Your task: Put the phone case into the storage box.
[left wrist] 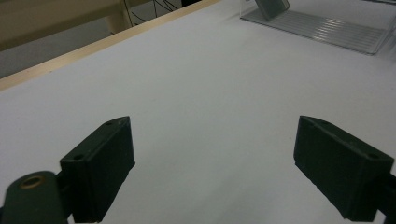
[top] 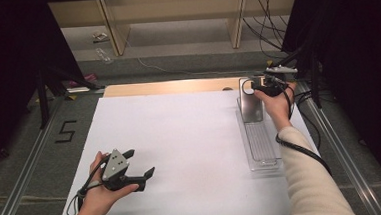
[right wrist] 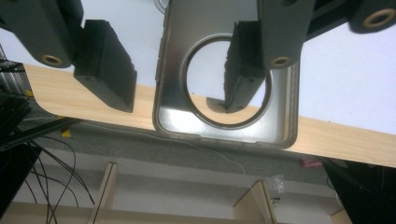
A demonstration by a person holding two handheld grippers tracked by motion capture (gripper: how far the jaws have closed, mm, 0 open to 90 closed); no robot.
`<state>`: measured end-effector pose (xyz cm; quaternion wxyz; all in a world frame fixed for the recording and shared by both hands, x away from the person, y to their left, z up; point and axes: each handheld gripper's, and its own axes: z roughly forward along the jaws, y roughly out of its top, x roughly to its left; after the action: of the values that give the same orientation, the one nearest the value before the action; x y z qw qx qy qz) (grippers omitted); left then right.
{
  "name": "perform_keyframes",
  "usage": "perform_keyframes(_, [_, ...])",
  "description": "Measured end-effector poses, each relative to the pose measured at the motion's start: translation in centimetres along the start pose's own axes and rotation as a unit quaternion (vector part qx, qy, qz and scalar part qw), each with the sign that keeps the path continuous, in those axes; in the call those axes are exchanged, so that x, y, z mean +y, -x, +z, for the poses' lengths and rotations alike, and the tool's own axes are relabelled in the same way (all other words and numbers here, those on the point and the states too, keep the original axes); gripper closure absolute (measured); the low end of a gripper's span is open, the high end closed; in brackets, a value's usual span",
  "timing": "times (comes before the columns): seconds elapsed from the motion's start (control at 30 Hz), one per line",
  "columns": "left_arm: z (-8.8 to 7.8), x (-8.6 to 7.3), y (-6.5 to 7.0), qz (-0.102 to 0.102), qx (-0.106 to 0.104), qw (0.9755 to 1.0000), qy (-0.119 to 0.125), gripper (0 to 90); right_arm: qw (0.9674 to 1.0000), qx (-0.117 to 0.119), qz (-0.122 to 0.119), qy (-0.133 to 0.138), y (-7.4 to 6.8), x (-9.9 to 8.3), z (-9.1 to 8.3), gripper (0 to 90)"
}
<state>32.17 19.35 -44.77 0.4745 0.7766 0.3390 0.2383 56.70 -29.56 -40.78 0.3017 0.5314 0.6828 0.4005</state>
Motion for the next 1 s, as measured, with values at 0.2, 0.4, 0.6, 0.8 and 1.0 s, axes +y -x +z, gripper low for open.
perform_keyframes(0.2, [0.0, 0.0, 0.0, 0.000, 0.000, 1.0000, 0.000, 11.8, 0.9999, 0.003, 0.010, 0.006, -0.1, 0.2, -0.4, 31.9])
perform_keyframes(0.4, [0.0, 0.0, 0.0, 0.001, 0.000, 1.0000, -0.001, 12.0, 0.9998, 0.013, 0.008, 0.013, -0.3, 0.3, -1.2, 23.6])
perform_keyframes(0.6, [0.0, 0.0, 0.0, 0.000, 0.000, 1.0000, -0.002, 12.3, 0.9997, 0.014, 0.008, 0.019, -0.4, 0.1, -2.2, 19.8])
perform_keyframes(0.8, [0.0, 0.0, 0.0, 0.000, 0.000, 1.0000, -0.002, 12.4, 0.9998, 0.012, 0.005, 0.015, -0.2, -0.6, -2.8, 19.0])
perform_keyframes(1.0, [0.0, 0.1, 0.1, 0.000, 0.001, 1.0000, -0.001, 12.5, 0.9997, 0.018, 0.001, 0.015, -0.5, -1.0, -3.5, 18.7])
